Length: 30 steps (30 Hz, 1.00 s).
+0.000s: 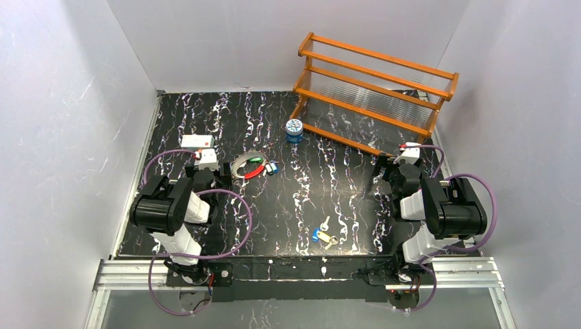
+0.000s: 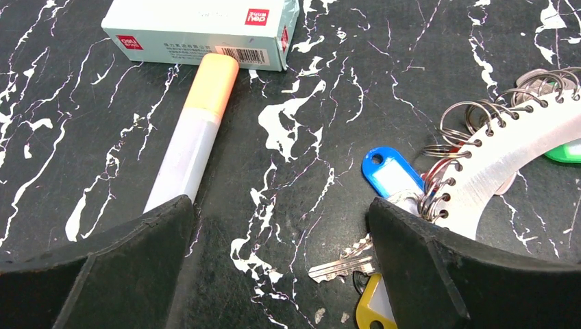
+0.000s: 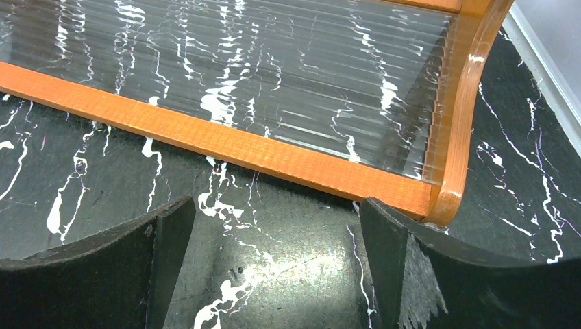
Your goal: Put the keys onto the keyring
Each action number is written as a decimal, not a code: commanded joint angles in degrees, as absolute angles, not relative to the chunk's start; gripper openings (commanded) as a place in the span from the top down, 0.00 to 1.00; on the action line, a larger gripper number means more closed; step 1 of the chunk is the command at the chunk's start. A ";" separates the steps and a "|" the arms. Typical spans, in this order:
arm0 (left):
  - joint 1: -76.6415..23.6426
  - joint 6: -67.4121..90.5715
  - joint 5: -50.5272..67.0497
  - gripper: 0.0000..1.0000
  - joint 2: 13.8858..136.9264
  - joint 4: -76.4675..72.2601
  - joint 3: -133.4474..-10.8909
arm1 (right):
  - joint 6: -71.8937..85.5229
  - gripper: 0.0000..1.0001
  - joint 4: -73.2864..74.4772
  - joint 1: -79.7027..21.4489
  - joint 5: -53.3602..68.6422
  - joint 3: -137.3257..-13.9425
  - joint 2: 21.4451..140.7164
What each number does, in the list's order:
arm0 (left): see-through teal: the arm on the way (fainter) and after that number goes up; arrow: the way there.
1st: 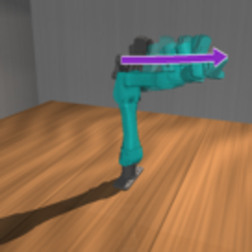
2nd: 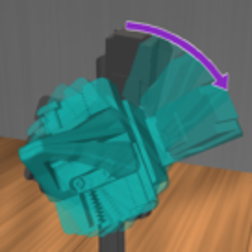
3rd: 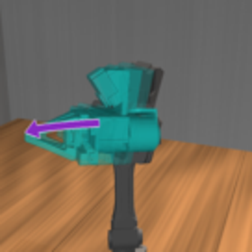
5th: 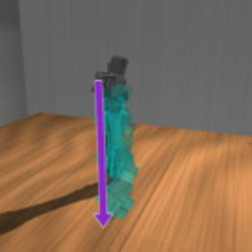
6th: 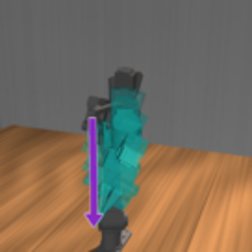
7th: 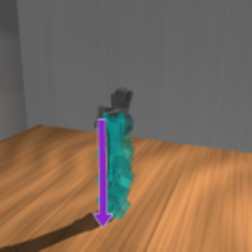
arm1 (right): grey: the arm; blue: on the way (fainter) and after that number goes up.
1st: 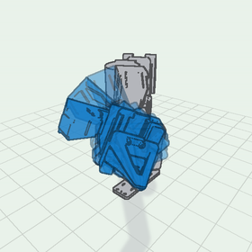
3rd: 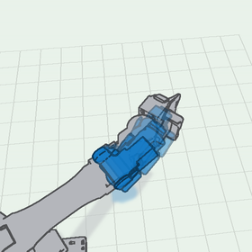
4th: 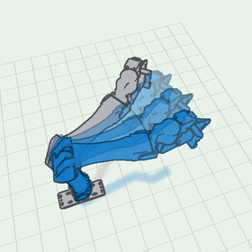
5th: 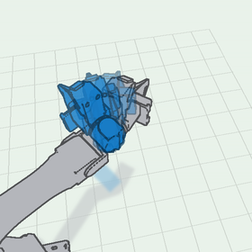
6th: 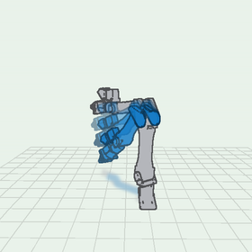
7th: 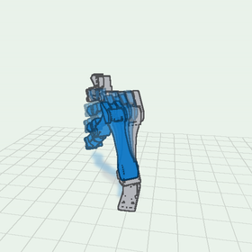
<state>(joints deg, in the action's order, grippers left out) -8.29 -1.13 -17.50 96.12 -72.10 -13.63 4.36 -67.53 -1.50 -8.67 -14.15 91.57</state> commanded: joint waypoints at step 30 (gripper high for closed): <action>-7.91 26.59 -3.35 0.02 68.48 -3.75 -41.96 | 2.54 0.01 -60.51 -1.21 -3.93 -18.93 87.29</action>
